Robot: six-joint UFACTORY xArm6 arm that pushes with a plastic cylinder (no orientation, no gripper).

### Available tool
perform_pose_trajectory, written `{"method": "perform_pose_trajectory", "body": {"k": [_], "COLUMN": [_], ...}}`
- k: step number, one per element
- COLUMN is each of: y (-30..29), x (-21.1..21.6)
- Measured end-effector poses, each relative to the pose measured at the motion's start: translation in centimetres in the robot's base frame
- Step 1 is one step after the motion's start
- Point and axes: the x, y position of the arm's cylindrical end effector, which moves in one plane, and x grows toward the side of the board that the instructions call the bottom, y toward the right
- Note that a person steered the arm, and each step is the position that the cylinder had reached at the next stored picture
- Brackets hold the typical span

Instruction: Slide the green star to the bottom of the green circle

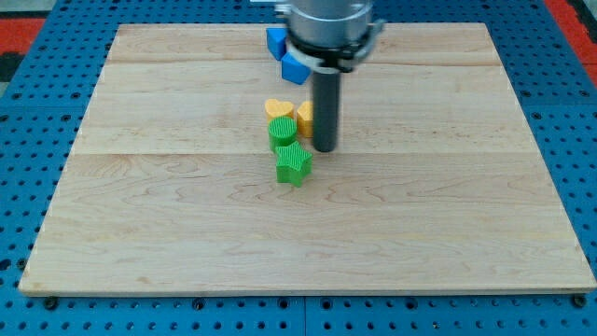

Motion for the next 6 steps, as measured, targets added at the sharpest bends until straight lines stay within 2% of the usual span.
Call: {"method": "perform_pose_trajectory", "body": {"k": [1,2,3,5,6], "y": [1.3,-6.4,-7.5,-3.4,0.8], "x": [4.4,6.3,5.5,2.2,2.0]}}
